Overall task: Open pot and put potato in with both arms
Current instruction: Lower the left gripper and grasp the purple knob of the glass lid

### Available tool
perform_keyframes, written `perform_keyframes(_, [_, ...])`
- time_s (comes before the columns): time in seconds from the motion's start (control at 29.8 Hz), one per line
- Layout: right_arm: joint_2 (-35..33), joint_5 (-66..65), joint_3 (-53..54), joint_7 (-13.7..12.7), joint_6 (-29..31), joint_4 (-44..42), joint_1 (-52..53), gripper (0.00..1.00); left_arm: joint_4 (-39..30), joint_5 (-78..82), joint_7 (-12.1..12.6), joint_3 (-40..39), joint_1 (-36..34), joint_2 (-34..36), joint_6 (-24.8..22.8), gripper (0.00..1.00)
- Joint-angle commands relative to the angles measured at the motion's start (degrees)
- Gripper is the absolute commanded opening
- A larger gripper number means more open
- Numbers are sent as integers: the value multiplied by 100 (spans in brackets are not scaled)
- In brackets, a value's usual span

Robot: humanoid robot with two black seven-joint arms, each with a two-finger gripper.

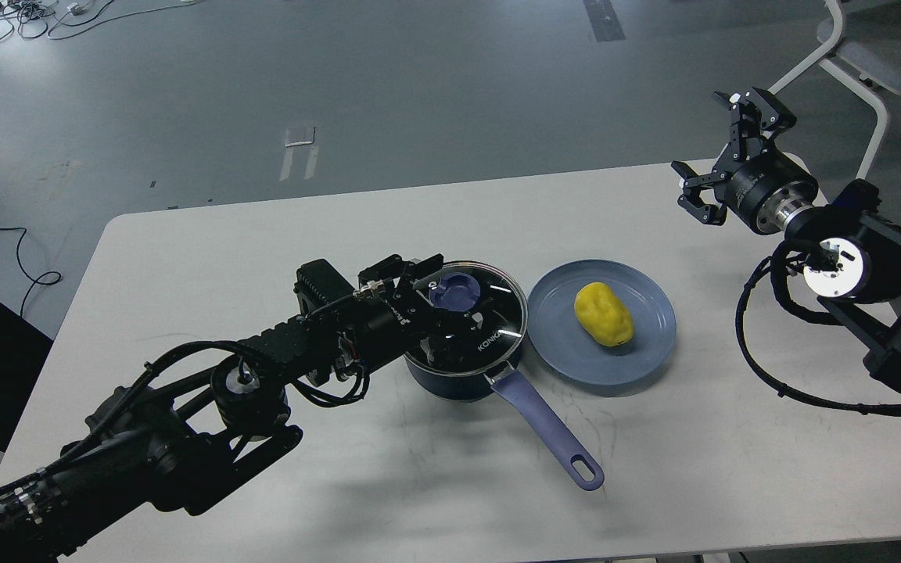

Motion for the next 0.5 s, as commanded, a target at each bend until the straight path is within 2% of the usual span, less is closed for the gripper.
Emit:
perform_keyframes(0.0, [0, 0, -7, 0, 0, -17, 0, 100, 2, 0, 0, 0, 7, 8, 0, 96])
perform_keyframes(0.27, [9, 0, -15, 0, 0, -26, 0, 100, 11, 0, -8, 88, 42, -1, 0, 95])
perform_keyframes(0.47, [0, 0, -16, 0, 0, -44, 0, 100, 99, 0, -8, 114, 42, -10, 0, 85])
